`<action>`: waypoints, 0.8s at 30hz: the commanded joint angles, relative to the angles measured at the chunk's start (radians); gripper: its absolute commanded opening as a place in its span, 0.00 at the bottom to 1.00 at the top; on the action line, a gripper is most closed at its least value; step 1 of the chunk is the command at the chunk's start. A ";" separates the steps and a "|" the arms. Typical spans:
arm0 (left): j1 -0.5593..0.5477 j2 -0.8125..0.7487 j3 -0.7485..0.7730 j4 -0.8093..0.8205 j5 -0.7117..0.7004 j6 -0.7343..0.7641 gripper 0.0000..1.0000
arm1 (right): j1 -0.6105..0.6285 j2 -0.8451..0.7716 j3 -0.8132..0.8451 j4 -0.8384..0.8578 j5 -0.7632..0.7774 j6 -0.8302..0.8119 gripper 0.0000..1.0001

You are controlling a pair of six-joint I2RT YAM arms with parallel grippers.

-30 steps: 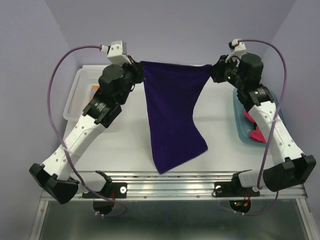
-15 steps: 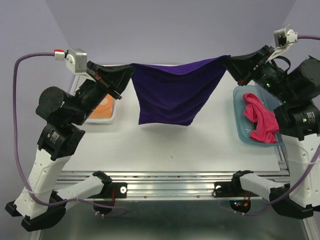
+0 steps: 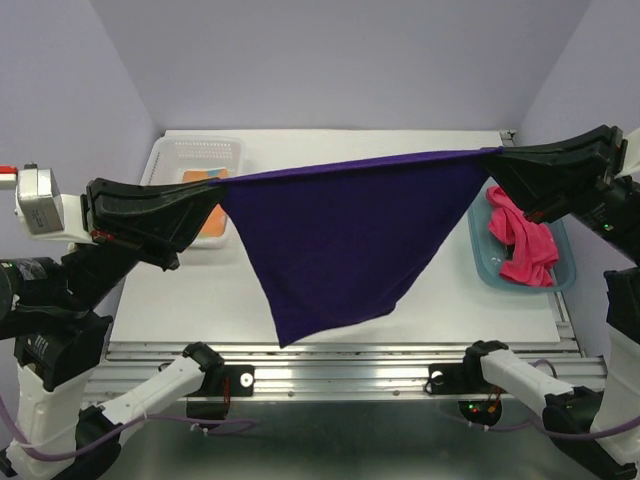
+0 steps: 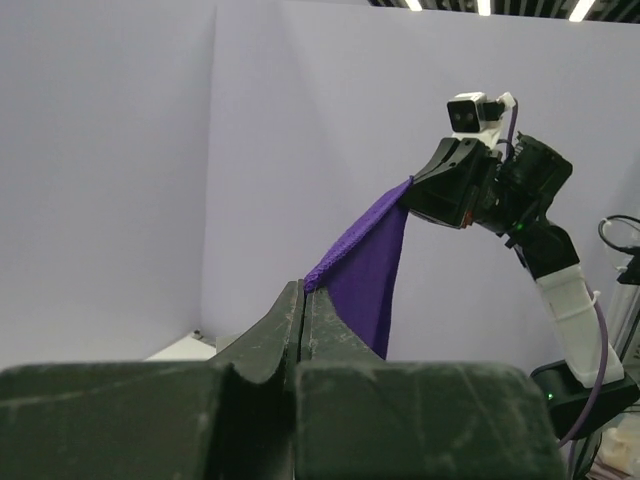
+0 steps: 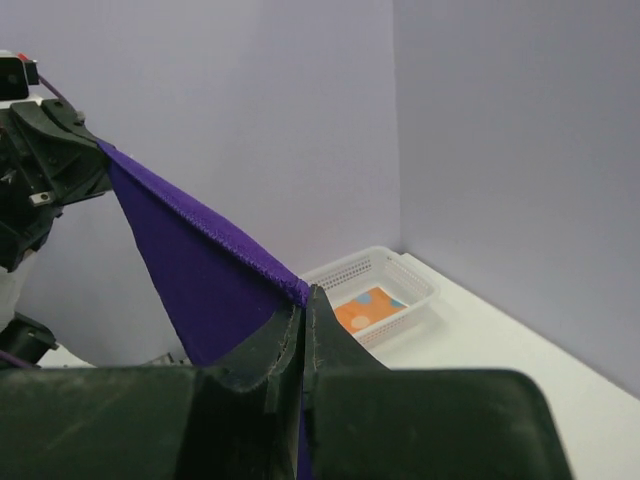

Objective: Fold and stack the towels
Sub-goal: Flatten out the crumpled towel

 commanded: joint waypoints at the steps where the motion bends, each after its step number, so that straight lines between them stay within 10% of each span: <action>1: -0.001 0.008 -0.014 0.076 0.002 -0.014 0.00 | 0.000 -0.020 -0.031 0.017 0.037 0.029 0.01; 14: 0.005 0.262 -0.184 0.162 -0.496 0.089 0.00 | 0.000 0.133 -0.348 0.156 0.348 -0.023 0.01; 24: 0.241 0.721 -0.080 0.273 -0.356 0.089 0.00 | -0.006 0.536 -0.373 0.357 0.536 -0.086 0.01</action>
